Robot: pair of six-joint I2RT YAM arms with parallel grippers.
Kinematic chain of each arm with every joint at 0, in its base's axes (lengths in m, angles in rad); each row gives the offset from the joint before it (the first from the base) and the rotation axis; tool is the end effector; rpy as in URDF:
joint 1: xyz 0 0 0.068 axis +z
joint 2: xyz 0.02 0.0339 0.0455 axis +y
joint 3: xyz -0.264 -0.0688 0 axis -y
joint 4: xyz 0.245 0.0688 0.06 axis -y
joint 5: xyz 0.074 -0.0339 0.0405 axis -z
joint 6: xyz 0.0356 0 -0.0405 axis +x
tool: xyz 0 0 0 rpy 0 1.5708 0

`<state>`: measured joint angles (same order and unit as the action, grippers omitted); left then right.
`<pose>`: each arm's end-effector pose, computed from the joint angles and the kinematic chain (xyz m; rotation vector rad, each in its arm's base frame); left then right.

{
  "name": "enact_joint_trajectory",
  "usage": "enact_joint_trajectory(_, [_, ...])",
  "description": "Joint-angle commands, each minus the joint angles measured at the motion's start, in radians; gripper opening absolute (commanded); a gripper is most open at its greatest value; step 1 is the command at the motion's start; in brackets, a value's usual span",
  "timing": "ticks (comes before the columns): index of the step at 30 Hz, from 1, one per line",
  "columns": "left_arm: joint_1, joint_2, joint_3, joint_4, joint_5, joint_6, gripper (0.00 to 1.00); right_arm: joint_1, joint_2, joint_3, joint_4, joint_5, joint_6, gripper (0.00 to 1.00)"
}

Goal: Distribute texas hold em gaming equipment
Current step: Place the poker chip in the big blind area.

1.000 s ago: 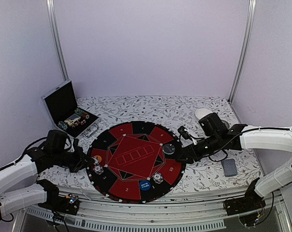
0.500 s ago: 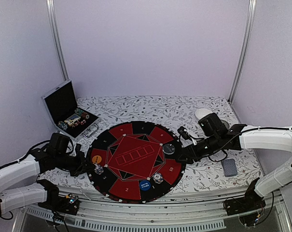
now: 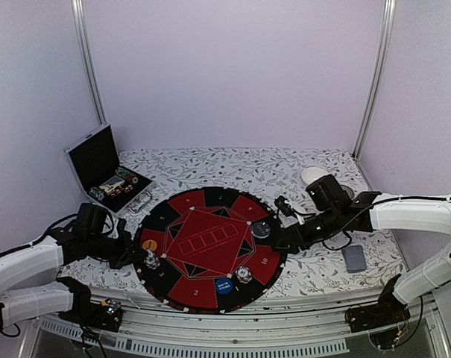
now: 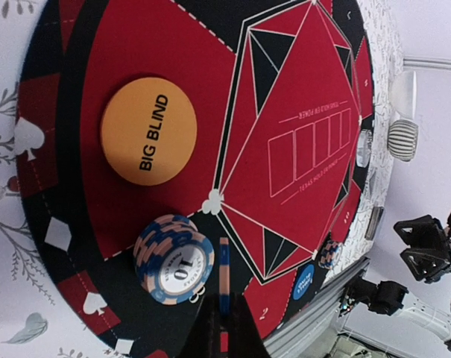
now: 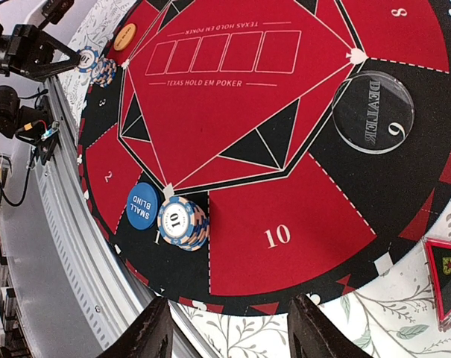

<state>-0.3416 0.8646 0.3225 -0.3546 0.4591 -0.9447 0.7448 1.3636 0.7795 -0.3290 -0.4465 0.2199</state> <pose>0.1413 -0.0670 0.1566 -0.5846 2.6162 -1.0611 0.1866 0.1930 0.2028 -0.8709 2.4638 0.9364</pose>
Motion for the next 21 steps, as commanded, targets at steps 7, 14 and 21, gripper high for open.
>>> enact_joint_trajectory(7, [0.02,0.034,-0.006,0.055,0.026,0.032,0.0,-0.006,0.006,0.031,-0.007,0.008,-0.007,0.55])
enact_joint_trajectory(14, [0.022,0.036,-0.027,0.073,0.031,0.032,0.0,-0.007,0.009,0.031,-0.007,0.007,-0.006,0.55])
enact_joint_trajectory(21, [0.028,0.036,-0.033,0.066,0.032,0.039,0.0,-0.007,0.002,0.03,-0.009,0.009,-0.007,0.55])
